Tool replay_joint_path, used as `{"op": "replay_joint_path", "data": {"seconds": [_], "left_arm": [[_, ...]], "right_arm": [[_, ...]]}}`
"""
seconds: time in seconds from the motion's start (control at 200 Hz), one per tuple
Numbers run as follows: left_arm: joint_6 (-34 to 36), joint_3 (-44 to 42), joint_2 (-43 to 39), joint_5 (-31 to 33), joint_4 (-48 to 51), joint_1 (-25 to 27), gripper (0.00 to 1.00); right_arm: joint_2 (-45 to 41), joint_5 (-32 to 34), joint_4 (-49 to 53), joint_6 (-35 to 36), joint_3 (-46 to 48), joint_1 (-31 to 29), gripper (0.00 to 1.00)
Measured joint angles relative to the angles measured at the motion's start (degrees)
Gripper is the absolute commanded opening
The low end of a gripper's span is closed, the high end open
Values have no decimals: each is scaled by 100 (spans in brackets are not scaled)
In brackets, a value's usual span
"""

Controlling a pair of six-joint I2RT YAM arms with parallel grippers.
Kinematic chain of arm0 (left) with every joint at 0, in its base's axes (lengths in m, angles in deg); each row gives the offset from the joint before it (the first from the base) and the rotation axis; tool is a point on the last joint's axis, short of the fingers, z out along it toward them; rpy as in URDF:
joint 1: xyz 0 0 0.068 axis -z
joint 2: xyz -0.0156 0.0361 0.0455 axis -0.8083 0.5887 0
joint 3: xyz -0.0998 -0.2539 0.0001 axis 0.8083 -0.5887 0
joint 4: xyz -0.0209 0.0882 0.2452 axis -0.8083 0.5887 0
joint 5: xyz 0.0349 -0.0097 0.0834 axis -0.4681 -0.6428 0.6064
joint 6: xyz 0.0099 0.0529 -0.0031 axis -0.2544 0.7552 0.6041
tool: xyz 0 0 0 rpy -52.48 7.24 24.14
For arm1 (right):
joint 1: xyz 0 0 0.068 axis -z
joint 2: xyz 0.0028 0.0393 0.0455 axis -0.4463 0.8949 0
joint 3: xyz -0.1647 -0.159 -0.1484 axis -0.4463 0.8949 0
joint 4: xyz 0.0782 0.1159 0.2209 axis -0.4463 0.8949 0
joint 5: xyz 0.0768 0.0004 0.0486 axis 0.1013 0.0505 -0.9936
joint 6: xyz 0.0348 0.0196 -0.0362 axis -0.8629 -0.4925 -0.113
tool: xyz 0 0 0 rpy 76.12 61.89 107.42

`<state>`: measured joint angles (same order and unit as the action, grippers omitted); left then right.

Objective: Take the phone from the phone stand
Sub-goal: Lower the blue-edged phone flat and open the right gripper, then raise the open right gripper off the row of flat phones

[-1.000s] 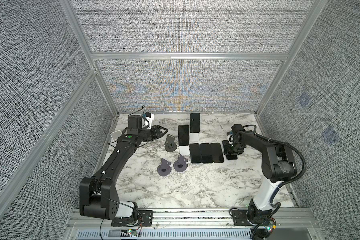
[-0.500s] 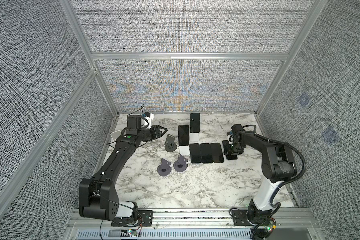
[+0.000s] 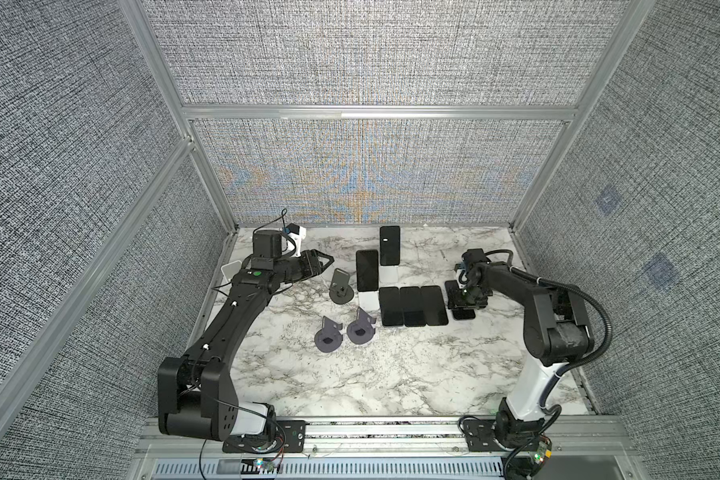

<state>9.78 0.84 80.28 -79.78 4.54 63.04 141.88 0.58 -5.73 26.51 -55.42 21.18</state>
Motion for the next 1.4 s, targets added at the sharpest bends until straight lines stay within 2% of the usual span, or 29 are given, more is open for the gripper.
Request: {"op": "replay_joint_path", "data": {"seconds": [0.635, 0.83, 0.945, 1.015, 1.111, 1.171, 1.236, 1.401], "left_arm": [[2, 0, -9, -42, -39, -37, 51], [2, 0, -9, -63, -42, -59, 51], [2, 0, -11, -85, -42, -63, 51], [2, 0, -13, -90, -42, -68, 51], [0, 0, -22, -109, -57, -72, 51], [-4, 0, -22, -125, -81, -72, 51], [-46, 0, -24, -127, -81, -74, 51], [-44, 0, -57, -133, -81, -94, 51]], "right_arm": [[-149, 0, -50, -24, 74, -46, 70], [-525, -269, 439, -39, -44, 105, 70], [-627, -205, 619, -20, -212, 385, 65], [-595, -81, 717, 28, -352, 557, 57], [-490, 39, 756, 55, -522, 743, 36], [-385, 190, 752, 52, -643, 785, 30], [-227, 216, 732, 107, -802, 782, 17], [192, 264, 645, 138, -1086, 756, 14]]}}
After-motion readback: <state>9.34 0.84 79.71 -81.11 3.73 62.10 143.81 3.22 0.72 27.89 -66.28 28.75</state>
